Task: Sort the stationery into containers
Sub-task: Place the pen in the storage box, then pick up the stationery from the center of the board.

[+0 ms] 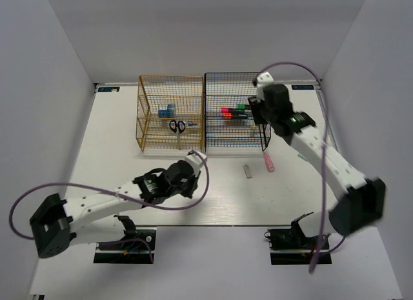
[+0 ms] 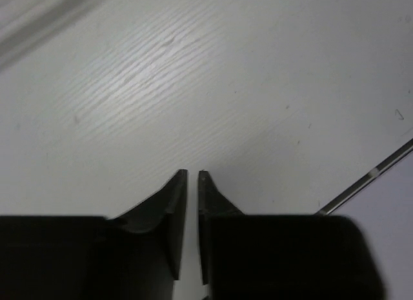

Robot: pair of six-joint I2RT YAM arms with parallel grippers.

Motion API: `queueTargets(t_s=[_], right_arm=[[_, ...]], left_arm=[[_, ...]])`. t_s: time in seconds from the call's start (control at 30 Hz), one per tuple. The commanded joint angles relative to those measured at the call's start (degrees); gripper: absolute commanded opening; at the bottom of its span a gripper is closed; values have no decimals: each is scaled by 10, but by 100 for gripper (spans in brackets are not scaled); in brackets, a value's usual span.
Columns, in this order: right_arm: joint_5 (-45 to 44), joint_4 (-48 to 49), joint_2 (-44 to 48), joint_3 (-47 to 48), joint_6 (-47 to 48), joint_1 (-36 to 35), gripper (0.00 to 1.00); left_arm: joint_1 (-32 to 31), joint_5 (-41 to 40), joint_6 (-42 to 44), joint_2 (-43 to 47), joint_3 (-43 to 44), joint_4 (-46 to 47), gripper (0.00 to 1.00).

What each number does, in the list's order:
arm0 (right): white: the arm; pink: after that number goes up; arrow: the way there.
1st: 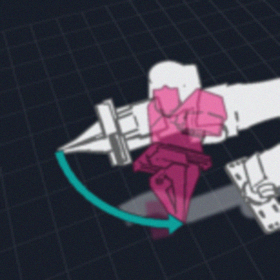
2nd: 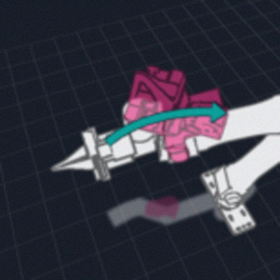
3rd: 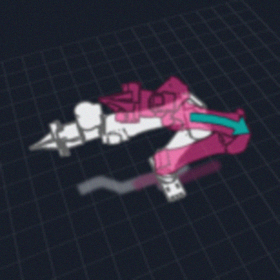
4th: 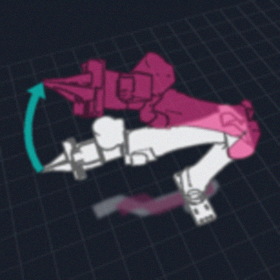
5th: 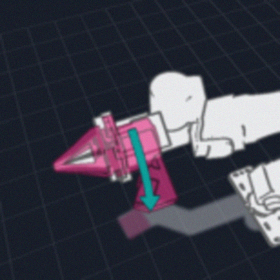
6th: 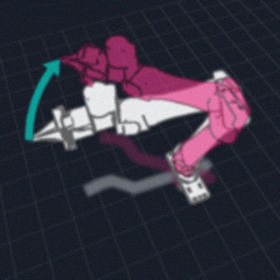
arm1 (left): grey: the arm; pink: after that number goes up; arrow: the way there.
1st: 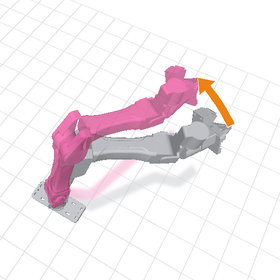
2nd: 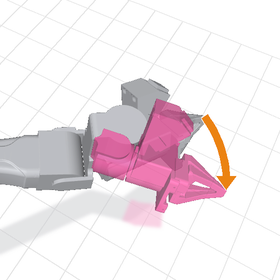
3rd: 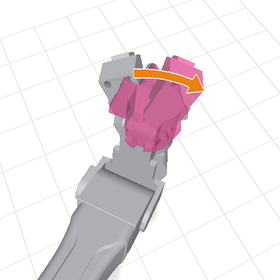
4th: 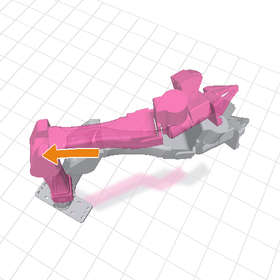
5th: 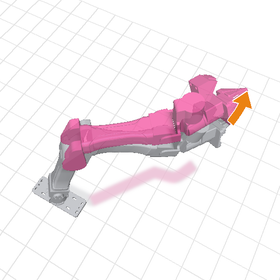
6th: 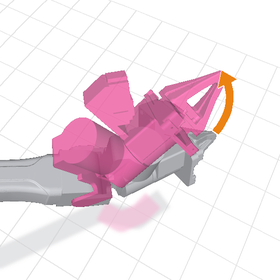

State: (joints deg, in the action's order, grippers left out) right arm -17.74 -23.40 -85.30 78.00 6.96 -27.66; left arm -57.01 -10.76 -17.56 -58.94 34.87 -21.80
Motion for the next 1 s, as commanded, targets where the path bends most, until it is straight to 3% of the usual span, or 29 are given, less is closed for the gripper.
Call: queueTargets(t_s=[0.0,0.03,0.07,0.13,0.17,0.2,0.23,0.3,0.33,0.43,0.6,0.97], right_arm=[[-3,-13,147,-107,-46,13,62],[-13,-17,165,-124,-59,17,68],[-19,-20,196,-170,-63,22,59],[-14,-38,238,-198,-65,32,26],[-4,-45,263,-231,-66,35,0],[-4,-56,274,-240,-66,38,0],[-8,-61,302,-250,-80,40,0],[-19,-67,316,-277,-81,48,0],[-26,-67,339,-290,-82,52,0],[-19,-58,376,-321,-94,63,0],[-9,-39,406,-351,-116,74,0],[-10,-34,437,-370,-121,82,0]], left_arm=[[-49,-69,-73,-92,68,119,31],[-56,-79,-112,-113,77,147,43],[-58,-87,-127,-181,101,159,49],[-75,-146,-189,-229,152,170,55],[-81,-181,-200,-300,203,163,55],[-89,-220,-214,-324,229,122,55],[-97,-246,-244,-347,314,107,58],[-103,-258,-279,-427,363,59,59],[-103,-270,-293,-461,428,49,64],[-103,-280,-313,-529,507,26,73],[-102,-307,-372,-616,620,-77,72],[-100,-293,-452,-691,680,-153,68]])
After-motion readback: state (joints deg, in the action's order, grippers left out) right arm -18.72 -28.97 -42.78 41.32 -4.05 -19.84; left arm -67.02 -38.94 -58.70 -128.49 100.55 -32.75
